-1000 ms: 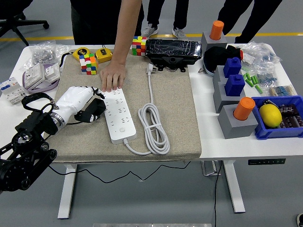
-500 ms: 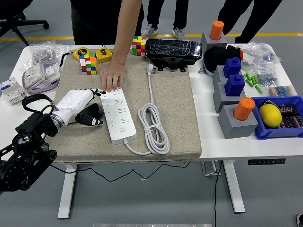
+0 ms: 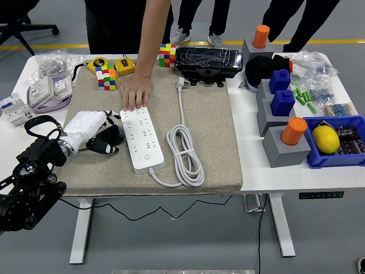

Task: Pick up the plug,place it near the board,insert it into the board,press the button

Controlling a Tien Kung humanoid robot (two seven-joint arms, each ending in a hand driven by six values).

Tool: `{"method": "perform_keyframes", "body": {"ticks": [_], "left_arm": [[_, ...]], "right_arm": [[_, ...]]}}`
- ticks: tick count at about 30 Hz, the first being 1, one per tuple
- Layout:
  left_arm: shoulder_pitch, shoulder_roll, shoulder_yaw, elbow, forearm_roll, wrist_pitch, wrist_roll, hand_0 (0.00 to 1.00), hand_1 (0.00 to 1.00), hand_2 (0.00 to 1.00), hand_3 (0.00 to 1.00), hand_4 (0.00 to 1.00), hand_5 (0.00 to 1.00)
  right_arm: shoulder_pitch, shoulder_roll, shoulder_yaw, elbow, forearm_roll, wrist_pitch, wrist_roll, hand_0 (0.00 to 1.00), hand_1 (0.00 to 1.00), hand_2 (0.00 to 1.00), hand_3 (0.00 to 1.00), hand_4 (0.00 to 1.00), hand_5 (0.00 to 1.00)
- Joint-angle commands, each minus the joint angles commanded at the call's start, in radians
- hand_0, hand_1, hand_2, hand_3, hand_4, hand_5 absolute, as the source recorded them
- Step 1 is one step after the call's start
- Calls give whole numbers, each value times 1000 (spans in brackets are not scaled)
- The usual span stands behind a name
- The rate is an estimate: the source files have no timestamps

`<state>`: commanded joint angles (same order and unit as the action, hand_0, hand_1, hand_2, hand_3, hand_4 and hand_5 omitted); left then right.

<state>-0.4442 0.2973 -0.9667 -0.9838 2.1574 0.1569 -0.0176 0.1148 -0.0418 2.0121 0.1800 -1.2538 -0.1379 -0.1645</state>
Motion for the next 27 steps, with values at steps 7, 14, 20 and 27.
{"method": "perform_keyframes", "body": {"ticks": [7,14,20,27], "left_arm": [[1,-2,5,-6,33,20,12,323,508,553,596,998,152],[-1,-2,9,-1,45,23,16,255,356,481,516,983,4],[-4,-4,14,-3,59,23,22,235,323,448,513,951,2],[-4,-3,17,-10,64,13,24,232,321,450,515,936,2]], "right_arm": [[2,1,-1,0,1,0,4,782,726,728,763,998,998],[0,0,-3,0,3,1,4,782,726,729,763,998,998],[2,-1,-4,0,6,1,3,782,725,729,763,998,998],[4,-1,-5,0,9,2,4,782,726,729,763,998,998]]}}
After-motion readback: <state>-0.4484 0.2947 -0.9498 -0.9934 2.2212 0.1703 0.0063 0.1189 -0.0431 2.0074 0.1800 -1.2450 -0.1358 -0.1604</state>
